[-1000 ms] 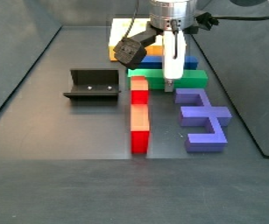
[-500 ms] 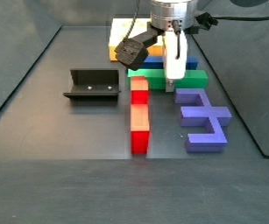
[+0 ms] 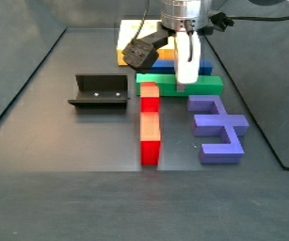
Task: Pick up the green object. Move up. Move to above the board. Insert the green object.
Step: Pick up the green object.
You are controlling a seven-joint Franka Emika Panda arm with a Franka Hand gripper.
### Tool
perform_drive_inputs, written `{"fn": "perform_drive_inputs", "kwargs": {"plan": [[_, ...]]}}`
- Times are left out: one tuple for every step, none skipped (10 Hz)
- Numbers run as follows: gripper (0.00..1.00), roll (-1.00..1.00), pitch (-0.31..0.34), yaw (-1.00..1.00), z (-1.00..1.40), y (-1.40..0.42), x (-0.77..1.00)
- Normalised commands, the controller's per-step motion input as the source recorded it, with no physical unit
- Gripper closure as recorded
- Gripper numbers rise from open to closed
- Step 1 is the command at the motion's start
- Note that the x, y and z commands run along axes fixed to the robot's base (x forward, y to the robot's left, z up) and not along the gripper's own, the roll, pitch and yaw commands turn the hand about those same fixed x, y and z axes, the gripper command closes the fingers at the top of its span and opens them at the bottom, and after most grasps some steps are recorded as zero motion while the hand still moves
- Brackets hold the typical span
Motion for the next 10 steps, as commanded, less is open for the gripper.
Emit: {"fn": "perform_drive_inputs", "kwargs": {"plan": [[1.0, 0.0, 0.0, 0.0, 0.0, 0.0, 0.0], [1.0, 0.0, 0.0, 0.0, 0.0, 0.0, 0.0], [1.0, 0.0, 0.0, 0.0, 0.0, 0.0, 0.0], [1.0, 0.0, 0.0, 0.0, 0.0, 0.0, 0.0], [1.0, 0.0, 0.0, 0.0, 0.0, 0.0, 0.0], [1.0, 0.0, 0.0, 0.0, 0.0, 0.0, 0.0], [1.0, 0.0, 0.0, 0.0, 0.0, 0.0, 0.0], [1.0, 0.0, 0.0, 0.0, 0.0, 0.0, 0.0], [1.0, 0.0, 0.0, 0.0, 0.0, 0.0, 0.0], [1.0, 0.0, 0.0, 0.0, 0.0, 0.0, 0.0]]}}
